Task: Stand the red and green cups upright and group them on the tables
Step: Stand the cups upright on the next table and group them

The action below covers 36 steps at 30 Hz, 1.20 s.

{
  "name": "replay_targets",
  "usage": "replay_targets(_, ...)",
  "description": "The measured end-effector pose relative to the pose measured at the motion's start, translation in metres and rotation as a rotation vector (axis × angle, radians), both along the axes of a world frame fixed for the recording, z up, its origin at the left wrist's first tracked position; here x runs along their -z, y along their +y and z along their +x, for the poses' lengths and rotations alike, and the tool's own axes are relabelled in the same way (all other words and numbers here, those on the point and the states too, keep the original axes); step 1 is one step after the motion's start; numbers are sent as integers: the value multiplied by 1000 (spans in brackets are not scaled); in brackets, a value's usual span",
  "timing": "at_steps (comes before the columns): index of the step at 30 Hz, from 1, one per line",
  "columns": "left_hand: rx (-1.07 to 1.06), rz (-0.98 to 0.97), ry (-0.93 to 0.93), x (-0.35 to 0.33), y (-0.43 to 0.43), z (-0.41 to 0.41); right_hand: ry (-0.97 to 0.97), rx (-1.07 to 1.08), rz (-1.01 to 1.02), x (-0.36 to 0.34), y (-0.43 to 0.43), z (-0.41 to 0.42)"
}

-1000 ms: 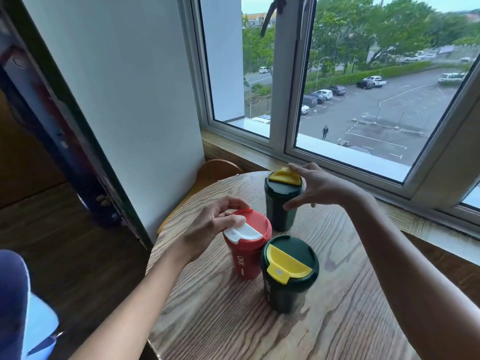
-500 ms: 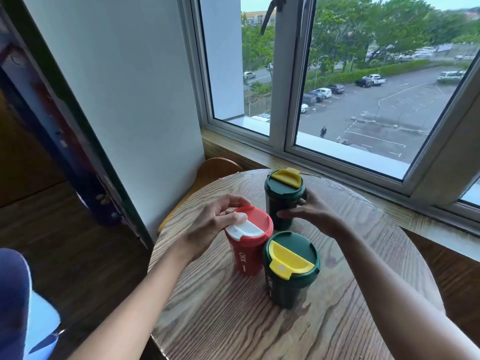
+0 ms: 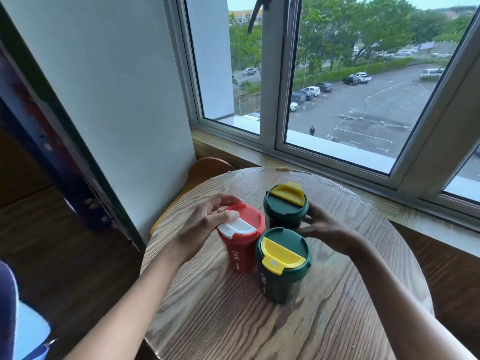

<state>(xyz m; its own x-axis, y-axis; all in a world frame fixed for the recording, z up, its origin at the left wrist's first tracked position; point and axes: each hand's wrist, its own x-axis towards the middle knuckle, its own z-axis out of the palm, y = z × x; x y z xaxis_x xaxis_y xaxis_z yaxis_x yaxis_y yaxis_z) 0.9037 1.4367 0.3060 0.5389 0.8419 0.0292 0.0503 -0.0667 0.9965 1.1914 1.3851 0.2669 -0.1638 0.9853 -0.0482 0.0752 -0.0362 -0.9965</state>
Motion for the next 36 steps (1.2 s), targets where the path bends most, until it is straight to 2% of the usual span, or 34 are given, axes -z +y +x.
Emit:
replay_targets(7, 1, 1, 12, 0, -1, -1, 180, -286, -198, -26, 8, 28)
replay_targets(11, -6, 1, 14, -1, -2, -1, 55, -375, -141, -45, 22, 26)
replay_targets(15, -19, -5, 13, -1, -2, 0, -2, -522, -191, -62, 41, 27)
replay_targets(19, -27, -9, 16, -2, -3, 0, -43, -532, -232, -71, 52, 23)
replay_targets(36, -24, -36, 0, -3, -3, 1, -137, -585, -162, -76, 43, 13)
